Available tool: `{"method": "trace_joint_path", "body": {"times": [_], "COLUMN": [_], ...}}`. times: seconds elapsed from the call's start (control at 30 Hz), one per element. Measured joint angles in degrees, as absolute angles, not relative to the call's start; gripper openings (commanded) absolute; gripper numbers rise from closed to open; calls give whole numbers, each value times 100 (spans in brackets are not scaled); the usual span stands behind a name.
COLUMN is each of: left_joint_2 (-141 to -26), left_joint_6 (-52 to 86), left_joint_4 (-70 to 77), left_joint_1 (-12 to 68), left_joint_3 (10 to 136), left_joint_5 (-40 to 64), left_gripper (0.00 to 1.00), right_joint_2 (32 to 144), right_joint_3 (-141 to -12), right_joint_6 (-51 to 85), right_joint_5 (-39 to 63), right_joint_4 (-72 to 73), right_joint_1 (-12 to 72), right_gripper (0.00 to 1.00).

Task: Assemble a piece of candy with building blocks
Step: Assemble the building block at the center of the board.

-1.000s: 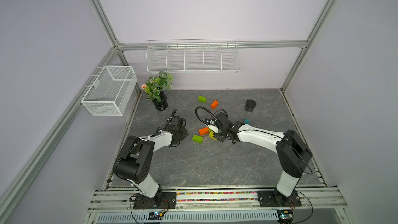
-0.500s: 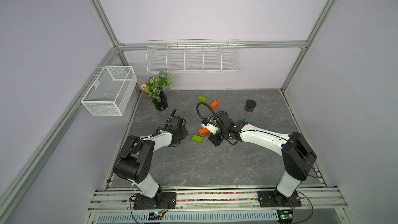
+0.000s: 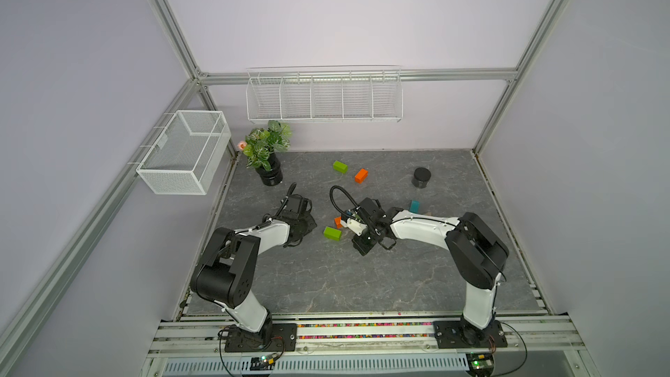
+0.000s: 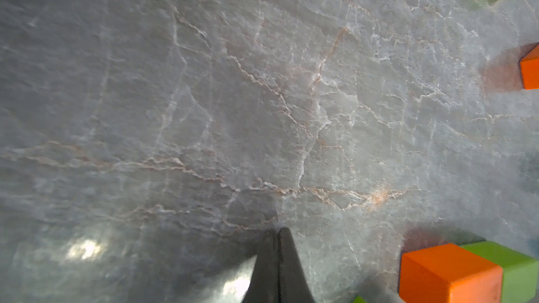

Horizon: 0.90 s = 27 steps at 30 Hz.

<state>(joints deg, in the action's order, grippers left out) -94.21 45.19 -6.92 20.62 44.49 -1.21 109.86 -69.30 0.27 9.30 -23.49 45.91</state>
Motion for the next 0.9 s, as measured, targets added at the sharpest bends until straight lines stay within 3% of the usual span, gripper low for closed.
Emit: {"method": "trace_joint_path", "body": {"times": [0.9], "left_joint_2": [-9620], "left_joint_6": [4517], "left_joint_4": [-436], "left_joint_1": [2051], "left_joint_3": [4552], "left_joint_5": [-93], "left_gripper": [0], "right_joint_2": [11354], "right_joint_3": [-7384], "right_joint_6": [-75], "right_joint_5": [10], "right_joint_4": [-2178], "right_joint_1": [4106], "right_gripper": [7]}}
